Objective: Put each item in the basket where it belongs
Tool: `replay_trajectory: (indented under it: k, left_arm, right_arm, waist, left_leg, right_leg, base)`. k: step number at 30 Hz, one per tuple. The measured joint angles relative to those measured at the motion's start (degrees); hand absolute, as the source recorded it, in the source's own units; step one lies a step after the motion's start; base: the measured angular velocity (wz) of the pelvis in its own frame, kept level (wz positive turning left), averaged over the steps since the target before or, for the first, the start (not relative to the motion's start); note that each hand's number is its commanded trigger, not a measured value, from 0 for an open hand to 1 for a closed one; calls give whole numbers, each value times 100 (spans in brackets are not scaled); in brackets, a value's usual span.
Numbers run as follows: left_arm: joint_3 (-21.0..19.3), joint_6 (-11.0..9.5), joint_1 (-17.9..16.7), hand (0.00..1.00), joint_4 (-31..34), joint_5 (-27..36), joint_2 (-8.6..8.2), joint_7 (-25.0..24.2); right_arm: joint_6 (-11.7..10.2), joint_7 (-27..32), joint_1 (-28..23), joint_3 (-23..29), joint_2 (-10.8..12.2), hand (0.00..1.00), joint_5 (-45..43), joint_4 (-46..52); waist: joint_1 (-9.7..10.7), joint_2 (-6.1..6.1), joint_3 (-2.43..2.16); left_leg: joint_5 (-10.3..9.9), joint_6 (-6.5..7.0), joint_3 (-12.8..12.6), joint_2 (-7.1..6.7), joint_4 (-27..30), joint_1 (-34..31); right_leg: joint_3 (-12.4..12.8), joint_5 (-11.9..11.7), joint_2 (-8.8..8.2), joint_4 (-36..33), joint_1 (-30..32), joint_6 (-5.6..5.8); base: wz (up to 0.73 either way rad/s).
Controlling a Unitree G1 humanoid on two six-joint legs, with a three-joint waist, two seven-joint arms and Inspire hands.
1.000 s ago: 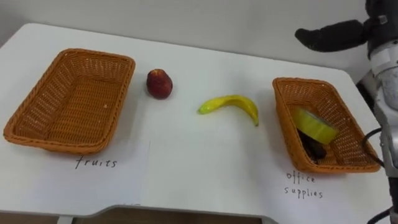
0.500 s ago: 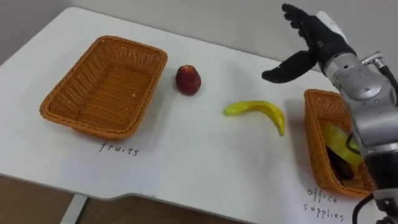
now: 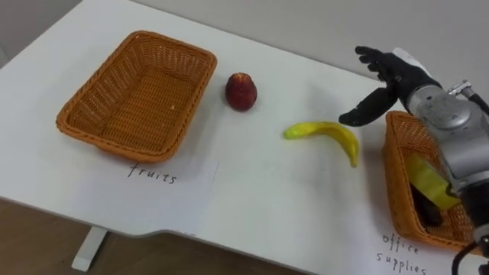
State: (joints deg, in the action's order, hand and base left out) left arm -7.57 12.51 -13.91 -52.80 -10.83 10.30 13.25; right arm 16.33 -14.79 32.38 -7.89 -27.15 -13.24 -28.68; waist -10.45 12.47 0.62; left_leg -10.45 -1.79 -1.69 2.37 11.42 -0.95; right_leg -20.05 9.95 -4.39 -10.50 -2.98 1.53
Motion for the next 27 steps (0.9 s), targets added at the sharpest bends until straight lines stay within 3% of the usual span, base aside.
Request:
replay_trajectory:
  k: [11,16,27]
  left_arm:
    - [100,0,105,0,99,2,137,-153]
    - [104,-4,112,0,78,7,231,-155]
    - [102,-10,141,0,-217,4,178,-144]
  right_arm:
    - [63,-322,-7,-94,0,0,-504,-460]
    - [87,-554,-4,-302,-7,0,-504,-515]
    - [83,-918,-3,-464,-11,0,-727,-380]
  waist:
    - [-110,83,-50]
    - [-122,90,-43]
    - [-243,32,7]
  left_leg:
    - [3,0,-3,-1,27,-78]
    - [3,0,-48,0,11,-44]
    - [1,-2,-93,23,-7,-43]
  right_leg:
    - [129,0,4,-11,90,-1]
    - [204,0,7,-10,91,0]
    - [267,-3,31,-11,107,-5]
  base:
    - [-1]
    - [-4]
    - [-3]
